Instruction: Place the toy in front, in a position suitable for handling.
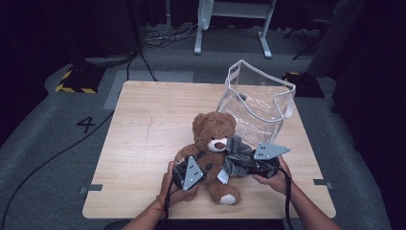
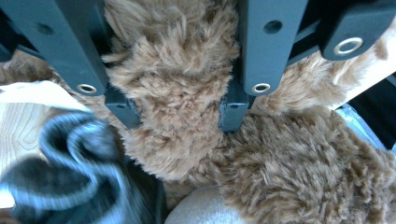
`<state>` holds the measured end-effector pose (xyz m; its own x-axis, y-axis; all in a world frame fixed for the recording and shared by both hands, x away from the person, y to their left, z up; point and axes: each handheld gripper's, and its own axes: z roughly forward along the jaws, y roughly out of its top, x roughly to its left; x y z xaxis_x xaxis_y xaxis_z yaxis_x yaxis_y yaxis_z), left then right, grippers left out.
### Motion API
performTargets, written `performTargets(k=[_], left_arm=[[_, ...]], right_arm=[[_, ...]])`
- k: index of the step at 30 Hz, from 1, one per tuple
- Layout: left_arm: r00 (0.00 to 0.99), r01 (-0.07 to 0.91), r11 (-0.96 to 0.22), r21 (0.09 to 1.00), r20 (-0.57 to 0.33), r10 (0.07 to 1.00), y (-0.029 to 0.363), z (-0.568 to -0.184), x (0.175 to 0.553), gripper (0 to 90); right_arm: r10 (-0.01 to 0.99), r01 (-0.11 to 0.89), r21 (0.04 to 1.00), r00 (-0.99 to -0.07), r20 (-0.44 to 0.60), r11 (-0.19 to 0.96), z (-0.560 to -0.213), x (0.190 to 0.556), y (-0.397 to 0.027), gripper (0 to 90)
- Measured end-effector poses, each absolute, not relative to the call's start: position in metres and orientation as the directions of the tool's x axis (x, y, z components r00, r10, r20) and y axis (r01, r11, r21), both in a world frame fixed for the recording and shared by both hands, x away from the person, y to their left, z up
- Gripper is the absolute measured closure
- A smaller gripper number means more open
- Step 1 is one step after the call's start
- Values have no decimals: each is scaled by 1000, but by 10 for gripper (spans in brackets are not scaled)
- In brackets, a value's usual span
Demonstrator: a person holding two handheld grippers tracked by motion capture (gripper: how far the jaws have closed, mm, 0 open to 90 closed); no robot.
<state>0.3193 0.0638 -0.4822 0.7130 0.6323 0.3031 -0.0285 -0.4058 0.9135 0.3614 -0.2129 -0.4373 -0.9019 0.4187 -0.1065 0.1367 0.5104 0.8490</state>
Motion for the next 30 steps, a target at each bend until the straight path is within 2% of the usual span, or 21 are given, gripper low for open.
performTargets(k=[3, 6, 11, 13, 16, 22, 25, 30], left_arm=[[717, -26, -402, 915, 297, 631, 64, -482, 320, 585], [719, -18, -391, 920, 283, 635, 65, -482, 320, 581], [724, -11, -376, 927, 266, 636, 67, -482, 321, 578], [723, -7, -370, 929, 260, 640, 68, -482, 321, 577], [724, -9, -369, 929, 261, 639, 69, -482, 321, 574], [728, -16, -377, 926, 270, 631, 68, -481, 320, 545], [729, -15, -374, 927, 266, 631, 68, -480, 320, 528], [732, -10, -356, 934, 250, 634, 70, -479, 319, 450]], right_arm=[[424, 167, 822, -900, -97, 544, -447, 363, -220, 723], [454, 178, 843, -887, -86, 507, -443, 365, -227, 723], [509, 131, 937, -859, -57, 325, -415, 366, -233, 723], [506, 121, 946, -861, -51, 300, -411, 365, -228, 722], [480, 132, 919, -875, -68, 372, -427, 366, -209, 719], [467, 183, 879, -883, -51, 440, -461, 373, -197, 721], [468, 200, 879, -883, -29, 433, -467, 374, -196, 724], [462, 187, 864, -885, -58, 467, -480, 368, -187, 730]])
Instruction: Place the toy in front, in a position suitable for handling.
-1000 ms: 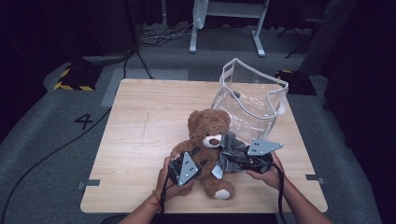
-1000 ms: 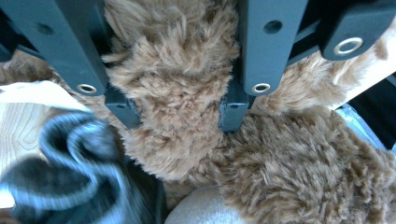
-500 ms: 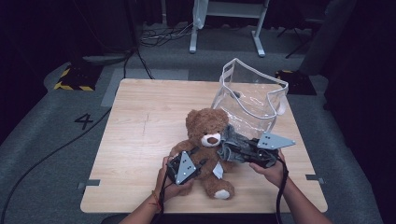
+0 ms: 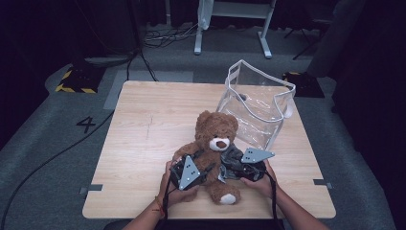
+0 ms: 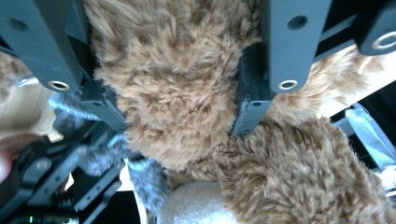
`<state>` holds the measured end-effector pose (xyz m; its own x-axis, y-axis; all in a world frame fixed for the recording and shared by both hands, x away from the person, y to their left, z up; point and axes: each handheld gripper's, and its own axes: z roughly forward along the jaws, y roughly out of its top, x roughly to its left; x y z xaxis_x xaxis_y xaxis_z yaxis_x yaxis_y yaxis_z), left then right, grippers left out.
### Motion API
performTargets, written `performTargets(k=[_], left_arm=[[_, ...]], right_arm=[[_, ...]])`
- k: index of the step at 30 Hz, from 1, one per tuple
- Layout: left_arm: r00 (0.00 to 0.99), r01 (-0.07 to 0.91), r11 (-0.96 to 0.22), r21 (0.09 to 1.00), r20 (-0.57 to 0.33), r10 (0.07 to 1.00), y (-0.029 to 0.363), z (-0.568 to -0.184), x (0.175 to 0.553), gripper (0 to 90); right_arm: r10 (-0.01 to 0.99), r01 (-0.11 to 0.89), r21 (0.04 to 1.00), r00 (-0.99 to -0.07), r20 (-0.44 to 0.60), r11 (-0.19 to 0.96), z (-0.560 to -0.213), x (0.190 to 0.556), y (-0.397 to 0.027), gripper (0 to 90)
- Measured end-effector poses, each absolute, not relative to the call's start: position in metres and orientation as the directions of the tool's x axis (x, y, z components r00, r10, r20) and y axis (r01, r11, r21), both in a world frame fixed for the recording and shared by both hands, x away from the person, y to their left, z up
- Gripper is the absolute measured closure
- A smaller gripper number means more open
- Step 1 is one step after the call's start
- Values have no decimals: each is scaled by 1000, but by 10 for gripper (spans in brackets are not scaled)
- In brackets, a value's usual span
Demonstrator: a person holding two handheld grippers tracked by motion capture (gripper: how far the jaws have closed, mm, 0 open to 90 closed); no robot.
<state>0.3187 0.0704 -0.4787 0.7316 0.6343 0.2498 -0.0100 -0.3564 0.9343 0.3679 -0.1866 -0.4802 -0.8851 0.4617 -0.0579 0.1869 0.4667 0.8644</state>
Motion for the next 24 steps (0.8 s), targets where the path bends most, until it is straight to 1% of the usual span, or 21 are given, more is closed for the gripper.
performTargets(k=[1, 3, 4, 5, 6, 7, 9, 10, 12, 13, 16, 17, 21, 22, 23, 24], left_arm=[[733, -8, -353, 935, 245, 634, 71, -478, 319, 450], [735, 20, -316, 949, 201, 648, 75, -476, 319, 379], [735, 20, -316, 949, 201, 648, 75, -476, 319, 358], [733, 31, -312, 949, 191, 653, 79, -474, 319, 340], [733, 31, -312, 949, 191, 653, 79, -474, 319, 317], [728, 43, -316, 948, 187, 659, 80, -472, 319, 317], [717, 80, -309, 948, 161, 678, 83, -469, 319, 259], [715, 97, -305, 947, 147, 684, 85, -467, 319, 238], [712, 141, -307, 941, 119, 692, 88, -464, 319, 238], [700, 226, -322, 919, 76, 710, 88, -460, 322, 239], [697, 332, -352, 875, 24, 717, 90, -447, 324, 235], [697, 332, -352, 875, 24, 717, 90, -447, 324, 230], [713, 435, -313, 844, -110, 693, 106, -433, 332, 219], [710, 438, -307, 845, -116, 695, 110, -431, 335, 219], [679, 472, -256, 844, -162, 716, 123, -423, 340, 210], [679, 472, -256, 844, -162, 716, 123, -423, 340, 203]], right_arm=[[462, 187, 864, -885, -58, 467, -480, 368, -187, 730], [448, 158, 855, -889, -95, 495, -483, 363, -181, 732], [448, 158, 855, -889, -95, 495, -483, 363, -181, 732], [440, 135, 848, -889, -125, 512, -483, 361, -178, 732], [436, 130, 846, -890, -130, 517, -484, 360, -177, 732], [436, 130, 846, -890, -130, 517, -484, 360, -177, 732], [431, 125, 841, -892, -138, 527, -485, 359, -175, 732], [422, 109, 834, -893, -157, 541, -487, 357, -172, 732], [420, 103, 831, -892, -166, 547, -487, 356, -171, 733], [418, 100, 828, -892, -171, 552, -488, 355, -169, 733], [417, 97, 824, -892, -177, 558, -488, 355, -169, 733], [417, 97, 824, -892, -177, 558, -488, 355, -169, 733], [412, 92, 818, -892, -185, 567, -490, 355, -167, 733], [412, 92, 818, -892, -185, 567, -490, 355, -167, 733], [407, 85, 816, -893, -192, 572, -491, 355, -165, 733], [405, 83, 813, -893, -196, 576, -491, 354, -165, 733]])
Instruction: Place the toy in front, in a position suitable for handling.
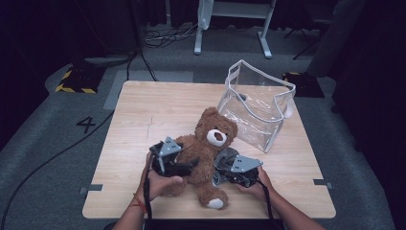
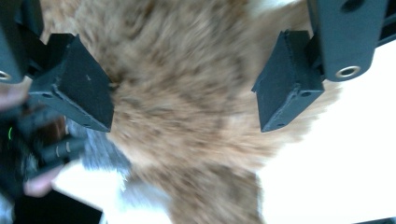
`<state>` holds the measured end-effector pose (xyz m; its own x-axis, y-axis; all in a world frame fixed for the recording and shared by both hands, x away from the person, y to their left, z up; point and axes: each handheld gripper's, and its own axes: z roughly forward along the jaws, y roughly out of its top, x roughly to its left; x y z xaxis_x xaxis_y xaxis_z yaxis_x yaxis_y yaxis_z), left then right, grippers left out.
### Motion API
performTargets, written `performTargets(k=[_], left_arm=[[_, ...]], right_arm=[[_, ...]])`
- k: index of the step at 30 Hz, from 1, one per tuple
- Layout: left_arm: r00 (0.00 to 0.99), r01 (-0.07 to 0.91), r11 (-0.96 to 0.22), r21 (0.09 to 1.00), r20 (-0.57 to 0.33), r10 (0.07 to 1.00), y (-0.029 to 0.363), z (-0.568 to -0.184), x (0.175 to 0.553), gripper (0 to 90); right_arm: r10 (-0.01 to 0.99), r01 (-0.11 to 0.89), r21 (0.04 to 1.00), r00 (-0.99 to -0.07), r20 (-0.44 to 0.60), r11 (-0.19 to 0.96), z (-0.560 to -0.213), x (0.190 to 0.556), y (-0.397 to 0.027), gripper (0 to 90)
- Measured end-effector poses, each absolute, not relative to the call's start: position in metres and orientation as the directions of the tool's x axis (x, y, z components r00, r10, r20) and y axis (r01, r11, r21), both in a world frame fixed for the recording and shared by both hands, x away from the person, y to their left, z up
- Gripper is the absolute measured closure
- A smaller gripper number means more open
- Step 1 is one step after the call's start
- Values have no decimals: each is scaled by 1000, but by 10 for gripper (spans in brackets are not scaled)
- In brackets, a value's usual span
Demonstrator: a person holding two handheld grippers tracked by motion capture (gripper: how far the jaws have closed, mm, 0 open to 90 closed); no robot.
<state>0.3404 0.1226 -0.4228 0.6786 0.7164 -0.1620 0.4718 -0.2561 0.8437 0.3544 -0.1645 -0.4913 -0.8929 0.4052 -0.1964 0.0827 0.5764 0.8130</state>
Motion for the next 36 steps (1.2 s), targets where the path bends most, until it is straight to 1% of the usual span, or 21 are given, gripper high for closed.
performTargets(k=[2, 3, 4, 6, 7, 8, 9, 11, 14, 15, 16, 21, 22, 23, 24, 25, 26, 27, 28, 32, 36], left_arm=[[673, 511, -233, 828, -216, 708, 138, -415, 350, 198], [661, 594, -246, 766, -291, 691, 150, -418, 363, 197], [659, 622, -271, 734, -305, 688, 151, -423, 368, 197], [663, 638, -295, 711, -313, 679, 152, -428, 372, 195], [670, 654, -298, 696, -349, 655, 152, -433, 376, 182], [677, 679, -294, 673, -417, 607, 155, -439, 384, 180], [671, 693, -296, 657, -437, 600, 155, -440, 386, 180], [670, 703, -306, 642, -453, 588, 154, -440, 390, 180], [695, 710, -382, 592, -499, 517, 148, -441, 398, 176], [710, 700, -420, 578, -498, 497, 143, -439, 399, 162], [737, 673, -489, 554, -456, 498, 132, -436, 397, 113], [739, 673, -554, 490, -418, 529, 115, -444, 398, 39], [749, 662, -564, 493, -404, 526, 114, -446, 398, 39], [749, 662, -564, 493, -404, 526, 114, -446, 398, 60], [748, 659, -536, 528, -386, 540, 117, -447, 396, 124], [748, 659, -536, 528, -386, 540, 117, -447, 396, 177], [747, 659, -520, 543, -386, 542, 119, -447, 395, 177], [743, 659, -502, 561, -379, 551, 121, -447, 393, 315], [738, 659, -479, 580, -376, 560, 123, -447, 391, 315], [708, 655, -371, 659, -363, 605, 126, -451, 380, 506], [678, 652, -277, 706, -379, 629, 119, -456, 371, 567]], right_arm=[[404, 79, 811, -892, -202, 580, -492, 355, -163, 733], [402, 81, 811, -894, -198, 580, -493, 355, -163, 733], [400, 80, 810, -895, -198, 581, -493, 355, -162, 733], [397, 75, 808, -895, -204, 584, -493, 355, -162, 733], [395, 72, 807, -895, -207, 586, -493, 355, -161, 732], [393, 74, 807, -896, -204, 586, -493, 355, -162, 732], [391, 74, 807, -898, -201, 585, -492, 356, -162, 731], [388, 75, 809, -900, -196, 583, -492, 357, -163, 729], [387, 77, 810, -902, -191, 581, -492, 358, -163, 724], [383, 76, 811, -904, -189, 580, -492, 358, -163, 723], [379, 76, 810, -906, -187, 581, -492, 359, -164, 721], [384, 87, 816, -907, -172, 571, -492, 363, -166, 716], [385, 87, 816, -906, -174, 571, -491, 363, -166, 716], [387, 88, 816, -905, -174, 572, -491, 363, -166, 715], [388, 89, 816, -905, -173, 571, -491, 363, -167, 715], [388, 89, 816, -905, -173, 571, -491, 363, -167, 715], [390, 90, 817, -904, -173, 570, -491, 363, -167, 715], [394, 94, 823, -904, -165, 560, -489, 364, -170, 717], [394, 94, 823, -904, -165, 560, -489, 364, -170, 717], [400, 106, 857, -908, -124, 505, -476, 364, -176, 724], [364, 45, 878, -919, -150, 477, -457, 350, -177, 725]])
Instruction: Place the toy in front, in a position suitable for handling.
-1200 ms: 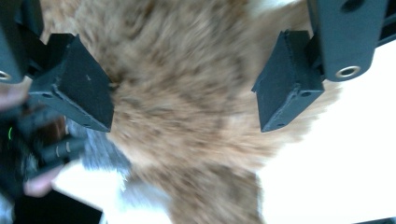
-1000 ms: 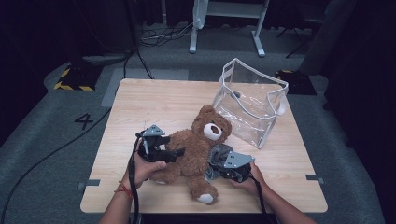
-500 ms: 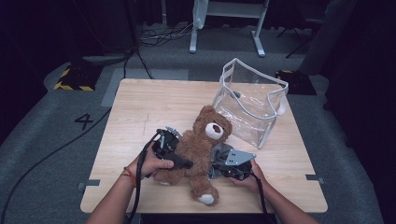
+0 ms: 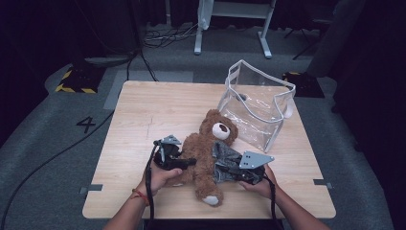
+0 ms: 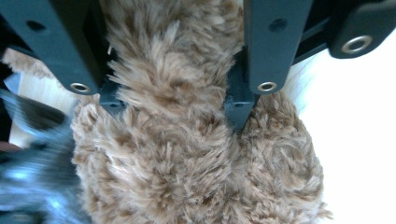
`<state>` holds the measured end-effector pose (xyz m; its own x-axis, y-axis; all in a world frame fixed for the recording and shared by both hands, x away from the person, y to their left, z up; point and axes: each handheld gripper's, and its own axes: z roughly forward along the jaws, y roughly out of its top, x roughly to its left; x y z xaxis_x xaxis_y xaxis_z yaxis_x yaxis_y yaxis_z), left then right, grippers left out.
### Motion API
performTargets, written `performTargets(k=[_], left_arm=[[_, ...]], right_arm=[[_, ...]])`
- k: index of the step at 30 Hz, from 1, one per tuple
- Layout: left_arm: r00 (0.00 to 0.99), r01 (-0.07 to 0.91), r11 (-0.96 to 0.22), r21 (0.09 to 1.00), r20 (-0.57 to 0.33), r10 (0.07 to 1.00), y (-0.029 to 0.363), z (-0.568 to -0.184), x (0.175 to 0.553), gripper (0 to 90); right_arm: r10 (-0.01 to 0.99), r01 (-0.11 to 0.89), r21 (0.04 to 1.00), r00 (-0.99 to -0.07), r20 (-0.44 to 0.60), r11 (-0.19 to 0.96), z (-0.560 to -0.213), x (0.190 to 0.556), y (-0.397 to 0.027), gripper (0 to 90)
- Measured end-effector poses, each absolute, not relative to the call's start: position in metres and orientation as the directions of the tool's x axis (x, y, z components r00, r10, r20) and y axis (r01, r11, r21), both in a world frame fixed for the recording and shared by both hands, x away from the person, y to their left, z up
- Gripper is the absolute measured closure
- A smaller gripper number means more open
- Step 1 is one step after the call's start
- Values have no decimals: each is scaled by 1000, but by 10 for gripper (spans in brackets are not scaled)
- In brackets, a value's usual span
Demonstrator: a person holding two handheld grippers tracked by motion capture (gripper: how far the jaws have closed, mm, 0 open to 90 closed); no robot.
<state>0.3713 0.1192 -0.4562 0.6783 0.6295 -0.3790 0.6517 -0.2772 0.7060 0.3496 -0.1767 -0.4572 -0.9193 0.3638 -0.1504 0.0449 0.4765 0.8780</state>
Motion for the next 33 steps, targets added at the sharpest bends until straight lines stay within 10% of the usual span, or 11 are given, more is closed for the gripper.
performTargets(k=[13, 25, 33], left_arm=[[651, 648, -151, 747, -440, 619, 102, -466, 376, 535], [698, 561, -172, 810, -351, 624, 143, -445, 363, 215], [735, 538, -260, 802, -295, 611, 177, -440, 331, 281]], right_arm=[[281, 72, 869, -957, -79, 490, -452, 345, -167, 725], [161, 8, 780, -980, -119, 625, -447, 323, -182, 723], [273, 23, 847, -951, -145, 531, -424, 334, -191, 716]])
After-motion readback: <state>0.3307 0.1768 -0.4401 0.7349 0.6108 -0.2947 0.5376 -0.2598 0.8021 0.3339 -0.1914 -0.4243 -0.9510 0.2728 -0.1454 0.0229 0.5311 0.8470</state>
